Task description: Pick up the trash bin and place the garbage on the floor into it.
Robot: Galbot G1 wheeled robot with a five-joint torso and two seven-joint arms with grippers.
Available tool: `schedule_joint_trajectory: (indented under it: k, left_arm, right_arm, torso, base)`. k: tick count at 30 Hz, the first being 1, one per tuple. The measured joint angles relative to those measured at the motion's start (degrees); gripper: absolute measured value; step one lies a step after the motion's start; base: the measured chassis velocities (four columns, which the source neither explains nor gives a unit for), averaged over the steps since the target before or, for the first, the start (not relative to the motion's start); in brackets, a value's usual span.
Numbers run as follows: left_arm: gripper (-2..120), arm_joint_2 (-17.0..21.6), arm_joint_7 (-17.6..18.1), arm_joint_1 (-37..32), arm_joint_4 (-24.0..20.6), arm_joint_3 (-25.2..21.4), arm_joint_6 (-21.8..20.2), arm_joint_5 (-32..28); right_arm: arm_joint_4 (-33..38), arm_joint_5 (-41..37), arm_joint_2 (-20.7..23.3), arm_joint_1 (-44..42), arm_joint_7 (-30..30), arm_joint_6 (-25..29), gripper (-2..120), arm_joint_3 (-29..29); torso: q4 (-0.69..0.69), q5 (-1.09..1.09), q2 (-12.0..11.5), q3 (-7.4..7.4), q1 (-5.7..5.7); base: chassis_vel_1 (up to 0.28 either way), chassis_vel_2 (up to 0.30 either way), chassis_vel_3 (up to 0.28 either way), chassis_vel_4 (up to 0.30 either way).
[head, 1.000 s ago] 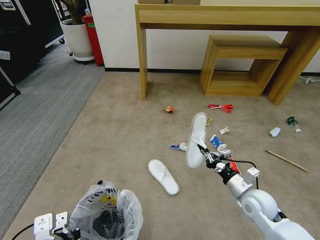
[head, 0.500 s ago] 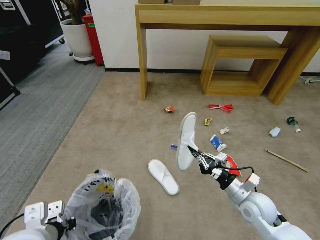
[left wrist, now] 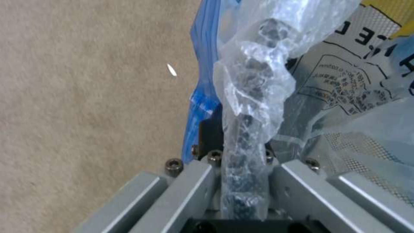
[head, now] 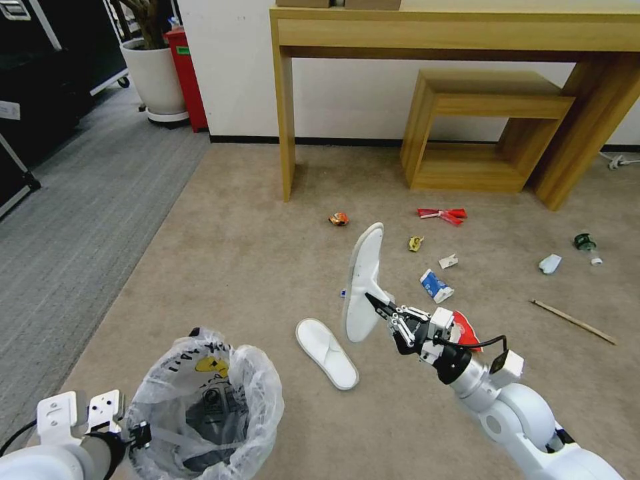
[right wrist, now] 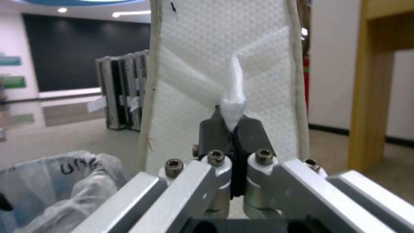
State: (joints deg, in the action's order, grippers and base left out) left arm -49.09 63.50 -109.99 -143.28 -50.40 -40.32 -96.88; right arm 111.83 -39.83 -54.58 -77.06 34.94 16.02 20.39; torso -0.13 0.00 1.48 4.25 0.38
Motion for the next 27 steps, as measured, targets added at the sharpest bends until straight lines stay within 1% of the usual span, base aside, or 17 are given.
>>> schedule_joint_trajectory:
  k: [1,2,3,5,6,9,10,12,15,22,27]
  left_arm:
    - [0,-0.5,0.9,0.0,0.0,-0.2,0.1,-1.1]
    - [0,-0.5,0.9,0.0,0.0,-0.2,0.1,-1.1]
    - [0,-0.8,1.7,0.0,0.0,-0.3,0.1,-2.0]
    - [0,-1.1,3.7,0.4,0.0,-0.9,0.1,-5.2]
    - [0,-1.1,3.7,0.4,0.0,-0.9,0.1,-5.2]
    - [0,-0.9,5.0,0.9,0.0,-1.8,0.2,-8.9]
    - [0,-0.9,5.0,0.9,0.0,-1.8,0.2,-8.9]
    - [0,-0.8,5.7,1.4,0.0,-2.2,0.2,-11.2]
    - [0,-1.0,6.2,2.1,0.0,-2.2,0.4,-12.9]
    - [0,-1.9,6.7,1.6,0.0,-2.2,0.1,-13.1]
    - [0,-2.1,6.4,0.8,0.0,-2.7,-0.2,-12.9]
  right_arm:
    - [0.1,0.8,-0.1,0.3,0.9,0.6,0,0.0]
    - [0.1,0.8,-0.1,0.3,0.9,0.6,0,0.0]
    - [0.2,1.4,-0.2,0.5,1.3,1.0,0,-0.1]
    - [0.6,2.4,-0.3,0.7,1.8,1.6,0,-0.5]
    - [0.6,2.4,-0.3,0.7,1.8,1.6,0,-0.5]
    - [1.2,3.0,-0.6,0.8,3.1,2.1,0,-1.2]
    - [1.2,3.0,-0.6,0.8,3.1,2.1,0,-1.2]
    - [1.3,3.1,-0.9,1.1,4.0,2.3,0,-1.7]
    - [1.4,3.1,-1.3,1.4,5.3,2.5,0,-2.0]
    - [1.6,3.3,-1.6,0.8,6.3,3.2,0,-2.0]
    - [3.8,2.4,-1.6,1.3,6.5,3.3,0,-1.4]
  torso:
    - [0.0,0.01,0.0,0.0,0.0]
    - [0.0,0.01,0.0,0.0,0.0]
    - [0.0,0.01,0.0,0.0,0.0]
    - [0.01,0.01,0.0,0.0,0.0]
    - [0.01,0.01,0.0,0.0,0.0]
    - [0.0,0.0,0.0,0.0,0.0]
    - [0.0,0.0,0.0,0.0,0.0]
    - [0.0,0.01,0.0,0.0,0.0]
    - [0.0,0.01,0.0,0.0,0.0]
    - [0.0,0.01,0.0,0.0,0.0]
    - [0.0,0.01,0.0,0.0,0.0]
  base:
    - [0.0,0.0,0.0,0.0]
    - [0.0,0.0,0.0,0.0]
    - [0.0,0.0,0.0,0.0]
    - [0.0,0.0,0.0,0.0]
    - [0.0,0.0,0.0,0.0]
    - [0.0,0.0,0.0,0.0]
    - [0.0,0.0,0.0,0.0]
    - [0.0,0.0,0.0,0.0]
    - [0.0,0.0,0.0,0.0]
    - [0.0,0.0,0.0,0.0]
    - [0.0,0.0,0.0,0.0]
